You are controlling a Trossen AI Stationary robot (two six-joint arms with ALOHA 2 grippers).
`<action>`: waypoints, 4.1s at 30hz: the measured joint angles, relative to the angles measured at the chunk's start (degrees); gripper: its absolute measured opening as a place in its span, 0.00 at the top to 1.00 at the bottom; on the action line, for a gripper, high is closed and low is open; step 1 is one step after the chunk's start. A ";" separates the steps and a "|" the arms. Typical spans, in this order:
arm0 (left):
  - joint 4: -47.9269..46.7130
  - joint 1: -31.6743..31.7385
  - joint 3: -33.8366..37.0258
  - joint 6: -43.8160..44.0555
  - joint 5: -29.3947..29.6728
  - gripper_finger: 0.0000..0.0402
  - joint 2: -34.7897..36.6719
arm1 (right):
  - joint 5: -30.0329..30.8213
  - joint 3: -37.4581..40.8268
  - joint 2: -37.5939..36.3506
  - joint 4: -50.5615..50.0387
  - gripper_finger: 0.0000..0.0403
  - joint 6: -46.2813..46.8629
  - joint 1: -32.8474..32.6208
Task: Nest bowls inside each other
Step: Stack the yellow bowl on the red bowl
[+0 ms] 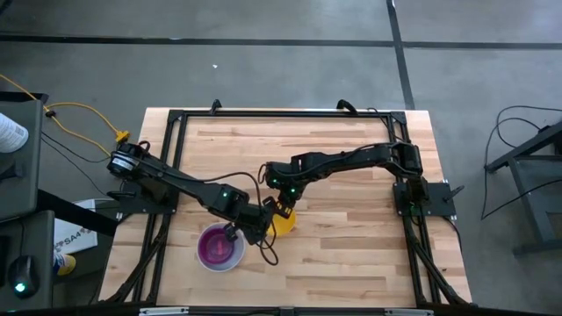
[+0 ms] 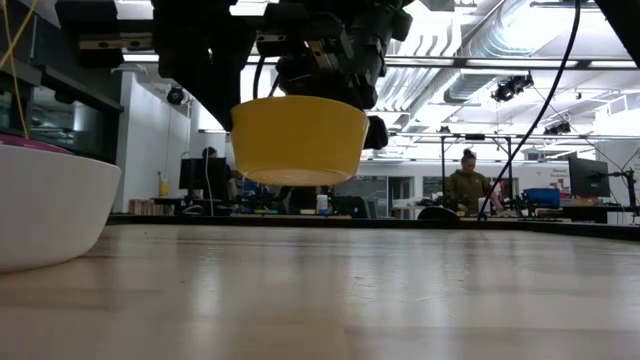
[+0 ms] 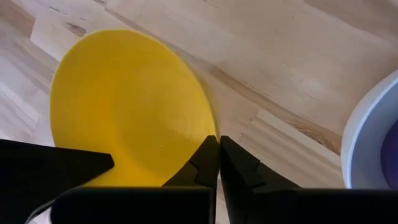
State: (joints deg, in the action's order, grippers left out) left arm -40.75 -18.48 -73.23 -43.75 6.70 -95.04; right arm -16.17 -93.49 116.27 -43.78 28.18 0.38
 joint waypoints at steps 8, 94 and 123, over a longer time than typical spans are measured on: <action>-0.07 -1.81 0.04 -1.10 2.60 1.00 0.00 | 1.87 0.00 0.00 0.97 0.95 0.33 -0.43; -12.88 -1.79 -5.99 8.24 3.04 1.00 0.15 | -7.23 0.02 0.07 4.16 0.71 -3.80 0.77; -12.29 -1.77 -5.65 6.16 0.09 1.00 -0.03 | -4.30 0.03 -2.57 4.66 0.68 -7.21 0.63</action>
State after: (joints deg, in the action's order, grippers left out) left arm -53.04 -20.25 -78.89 -37.59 6.79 -95.07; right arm -20.47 -93.47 113.70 -39.12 20.97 1.02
